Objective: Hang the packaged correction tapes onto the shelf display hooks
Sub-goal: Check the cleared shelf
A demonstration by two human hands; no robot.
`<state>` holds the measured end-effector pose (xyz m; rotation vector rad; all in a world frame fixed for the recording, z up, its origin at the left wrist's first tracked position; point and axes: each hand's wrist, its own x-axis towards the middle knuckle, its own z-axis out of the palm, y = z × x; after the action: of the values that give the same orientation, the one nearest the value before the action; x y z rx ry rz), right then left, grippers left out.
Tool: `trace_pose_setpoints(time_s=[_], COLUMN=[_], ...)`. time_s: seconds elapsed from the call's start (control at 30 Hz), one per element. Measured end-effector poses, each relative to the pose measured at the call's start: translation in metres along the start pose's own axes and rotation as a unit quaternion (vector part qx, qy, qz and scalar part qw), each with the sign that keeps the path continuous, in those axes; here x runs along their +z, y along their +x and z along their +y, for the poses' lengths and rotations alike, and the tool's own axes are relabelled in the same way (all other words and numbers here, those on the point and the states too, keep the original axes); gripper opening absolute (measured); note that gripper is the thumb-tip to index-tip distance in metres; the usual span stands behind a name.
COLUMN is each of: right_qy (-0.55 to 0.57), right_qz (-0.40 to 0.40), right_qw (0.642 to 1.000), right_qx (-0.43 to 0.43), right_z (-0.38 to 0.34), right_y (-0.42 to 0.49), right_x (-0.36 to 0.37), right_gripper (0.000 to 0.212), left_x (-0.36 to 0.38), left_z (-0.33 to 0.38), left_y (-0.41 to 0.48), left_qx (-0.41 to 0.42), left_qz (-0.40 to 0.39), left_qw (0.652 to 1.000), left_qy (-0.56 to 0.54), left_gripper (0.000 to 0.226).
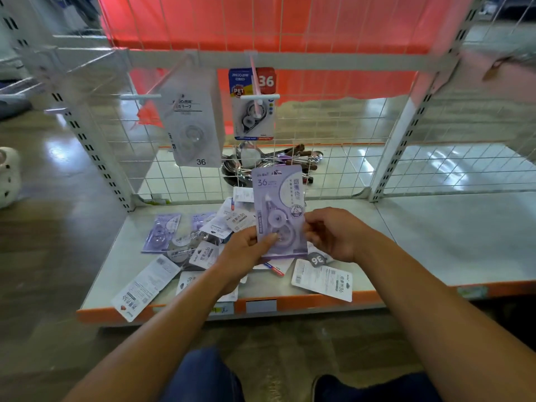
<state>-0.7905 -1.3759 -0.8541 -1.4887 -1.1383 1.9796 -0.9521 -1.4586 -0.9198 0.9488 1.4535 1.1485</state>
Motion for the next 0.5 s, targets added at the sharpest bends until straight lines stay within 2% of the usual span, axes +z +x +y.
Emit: trace_pose_setpoints(time_s=[0.07,0.13,0.3,0.5], right_qy=[-0.123,-0.169,-0.162,-0.080], right_qz=[0.018,0.019,0.016,-0.007], right_qw=[0.992,0.985,0.983,0.985], right_qx=[-0.028,-0.043,-0.081,-0.153], right_z=[0.001,0.002,0.002,-0.002], right_y=[0.002,0.003,0.000,-0.003], right_x=[-0.002,-0.002,0.002,0.014], right_gripper=[0.009,0.008,0.008,0.013], left_x=[-0.001,-0.001,-0.002,-0.010], left_z=[0.001,0.001,0.003,0.009], left_y=[-0.002,-0.004,-0.007,-0.013], left_qx=[-0.008,-0.011,-0.017,-0.014], left_qz=[-0.008,-0.011,-0.005,-0.011], left_qw=[1.000,0.999,0.997,0.998], left_qy=[-0.028,-0.052,-0.069,-0.062], left_gripper=[0.023,0.024,0.024,0.023])
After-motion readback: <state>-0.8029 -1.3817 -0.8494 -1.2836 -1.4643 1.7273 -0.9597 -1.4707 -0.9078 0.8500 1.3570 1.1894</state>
